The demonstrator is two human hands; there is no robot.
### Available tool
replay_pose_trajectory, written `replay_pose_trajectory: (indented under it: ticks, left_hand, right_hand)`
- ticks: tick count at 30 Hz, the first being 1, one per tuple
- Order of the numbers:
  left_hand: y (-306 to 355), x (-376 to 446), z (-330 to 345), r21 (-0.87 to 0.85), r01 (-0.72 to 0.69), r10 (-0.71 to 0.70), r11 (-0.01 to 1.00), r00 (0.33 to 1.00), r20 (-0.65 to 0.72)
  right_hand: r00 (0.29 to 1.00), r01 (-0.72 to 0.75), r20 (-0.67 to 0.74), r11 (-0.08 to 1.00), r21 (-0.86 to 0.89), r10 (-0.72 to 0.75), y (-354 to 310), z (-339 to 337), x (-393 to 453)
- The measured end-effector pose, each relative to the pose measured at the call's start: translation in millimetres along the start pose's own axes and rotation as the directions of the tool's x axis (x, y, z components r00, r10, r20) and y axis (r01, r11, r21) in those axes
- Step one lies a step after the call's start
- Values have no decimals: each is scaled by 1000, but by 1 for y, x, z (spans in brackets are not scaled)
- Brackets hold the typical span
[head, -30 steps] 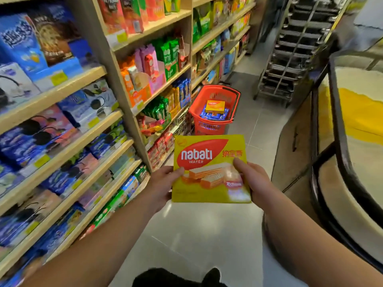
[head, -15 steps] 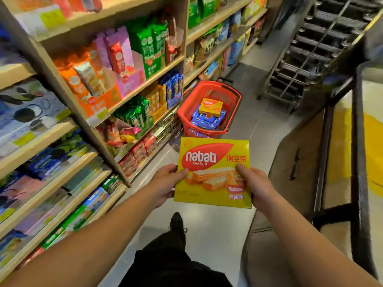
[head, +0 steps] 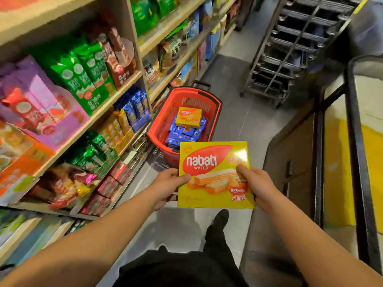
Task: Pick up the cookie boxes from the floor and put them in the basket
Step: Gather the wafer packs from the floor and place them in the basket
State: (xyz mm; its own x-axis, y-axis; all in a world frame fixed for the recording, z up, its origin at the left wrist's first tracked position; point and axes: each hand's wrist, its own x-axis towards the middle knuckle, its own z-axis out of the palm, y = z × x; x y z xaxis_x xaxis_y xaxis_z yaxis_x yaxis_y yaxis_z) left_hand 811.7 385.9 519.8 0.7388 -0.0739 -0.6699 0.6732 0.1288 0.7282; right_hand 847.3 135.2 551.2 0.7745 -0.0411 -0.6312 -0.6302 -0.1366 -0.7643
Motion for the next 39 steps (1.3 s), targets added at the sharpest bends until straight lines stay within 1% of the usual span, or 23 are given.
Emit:
replay_pose_trajectory:
  ticks: [5, 8, 10, 12, 13, 17, 19, 21, 23, 26, 28, 31, 34, 36, 38, 39]
  left_hand:
    - [36, 68, 27, -44, 19, -22, 999, 998, -65]
    - [55, 101, 48, -121, 35, -53, 992, 988, -144]
    - [67, 121, 62, -189, 32, -74, 981, 973, -220]
    - [75, 135, 70, -241, 35, -107, 970, 950, -293]
    - [79, 143, 71, -271, 38, -131, 962, 934, -332]
    - [93, 180, 59, -373, -3, -169, 928, 888, -427]
    - [99, 203, 51, -411, -14, -189, 912, 874, -449]
    - [103, 229, 44, -448, -28, -209, 893, 857, -470]
    - [105, 255, 37, -494, -16, -257, 869, 839, -479]
    - [105, 287, 32, -524, 50, -333, 850, 823, -460]
    - [108, 305, 33, -551, 69, -367, 832, 812, -454]
    - [107, 333, 33, -587, 81, -424, 805, 771, -475]
    - [86, 375, 31, -587, 90, -441, 804, 753, -489]
    - [82, 397, 32, -599, 84, -453, 796, 738, -499]
    - [85, 422, 33, -638, 82, -514, 766, 674, -530]
    - [79, 437, 32, -647, 84, -532, 758, 653, -539]
  right_hand:
    - [997, 10, 71, 996, -89, -3, -42, -28, 102]
    - [992, 25, 129, 977, -210, 2, -77, -39, 159]
    - [983, 54, 184, 953, -299, 2, -104, -40, 196]
    - [983, 79, 186, 925, -372, -9, -124, -34, 228]
    - [977, 95, 215, 909, -405, -6, -134, -27, 246]
    - [945, 136, 325, 888, -440, 16, -163, 8, 295]
    - [931, 167, 364, 867, -469, 18, -175, 27, 324]
    - [925, 223, 381, 815, -535, -2, -183, 43, 351]
    - [912, 239, 408, 751, -616, 44, -189, 56, 381]
    - [895, 276, 437, 655, -703, 92, -199, 65, 412]
    - [889, 289, 445, 613, -735, 114, -207, 71, 432]
    - [871, 332, 474, 554, -763, 131, -217, 79, 463]
    - [851, 370, 501, 497, -785, 157, -218, 94, 505]
    - [834, 398, 526, 479, -782, 166, -213, 104, 535]
    - [806, 437, 555, 426, -792, 205, -201, 119, 570]
    - [791, 454, 568, 404, -795, 229, -195, 127, 588]
